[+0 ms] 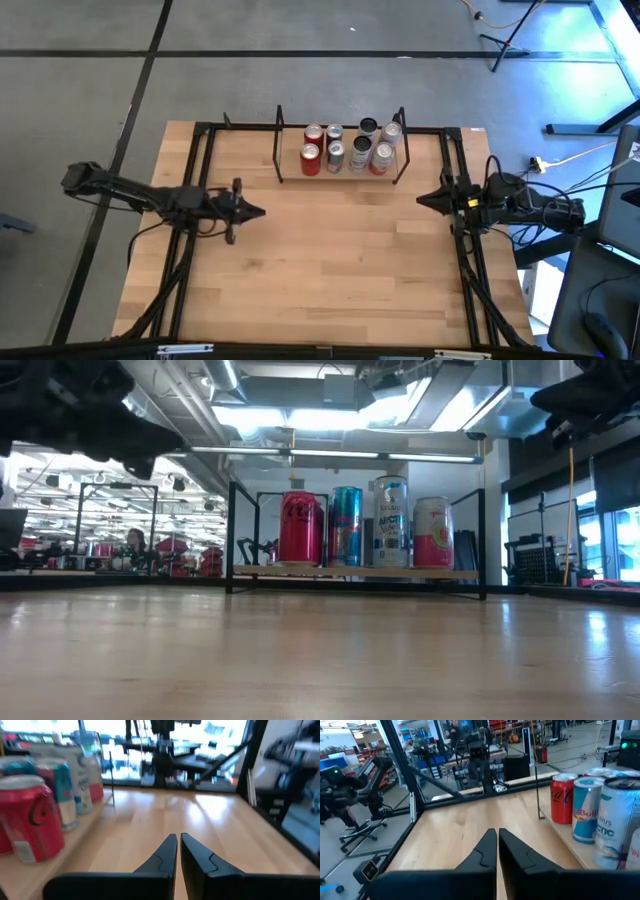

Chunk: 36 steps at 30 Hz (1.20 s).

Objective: Place canned beverage on shelf
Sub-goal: Return to Home Position

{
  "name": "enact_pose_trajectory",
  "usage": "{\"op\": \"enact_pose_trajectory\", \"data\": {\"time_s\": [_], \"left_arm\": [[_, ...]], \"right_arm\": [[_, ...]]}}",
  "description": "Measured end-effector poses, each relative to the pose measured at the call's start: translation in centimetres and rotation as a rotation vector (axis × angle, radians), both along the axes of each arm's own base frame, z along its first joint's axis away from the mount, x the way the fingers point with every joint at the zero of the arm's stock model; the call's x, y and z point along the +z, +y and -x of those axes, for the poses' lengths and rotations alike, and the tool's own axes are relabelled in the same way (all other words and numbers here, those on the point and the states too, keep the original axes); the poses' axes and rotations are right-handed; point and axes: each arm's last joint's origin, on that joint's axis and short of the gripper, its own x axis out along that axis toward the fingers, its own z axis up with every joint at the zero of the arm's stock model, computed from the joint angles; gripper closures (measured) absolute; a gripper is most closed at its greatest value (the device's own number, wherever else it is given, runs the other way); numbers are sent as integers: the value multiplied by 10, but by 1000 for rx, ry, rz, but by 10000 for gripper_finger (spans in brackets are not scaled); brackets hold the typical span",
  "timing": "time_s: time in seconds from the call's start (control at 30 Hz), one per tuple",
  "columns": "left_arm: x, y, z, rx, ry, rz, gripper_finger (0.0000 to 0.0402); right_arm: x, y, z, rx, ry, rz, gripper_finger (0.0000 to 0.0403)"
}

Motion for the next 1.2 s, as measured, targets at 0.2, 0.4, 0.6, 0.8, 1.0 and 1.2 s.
{"op": "enact_pose_trajectory", "data": {"time_s": [0.2, 0.4, 0.6, 0.8, 1.0, 1.2], "left_arm": [[-6, 4, 21, 10, -151, 46, 388], [-4, 6, 30, 27, -181, 36, 388], [-5, 6, 32, 31, -176, 1, 388], [-7, 6, 32, 20, -153, -6, 388], [-15, 6, 32, 30, -69, -21, 388], [-18, 6, 32, 29, -43, -25, 388]], "right_arm": [[-15, 0, 1, 0, -23, -6, 395], [-30, 0, -5, -1, -73, -4, 395], [-59, -1, -19, -27, -102, -11, 395], [-79, -2, -25, -49, -99, -11, 395], [-79, -3, -25, -102, -96, -12, 395], [-79, -3, -25, -87, -94, -12, 395]]}}
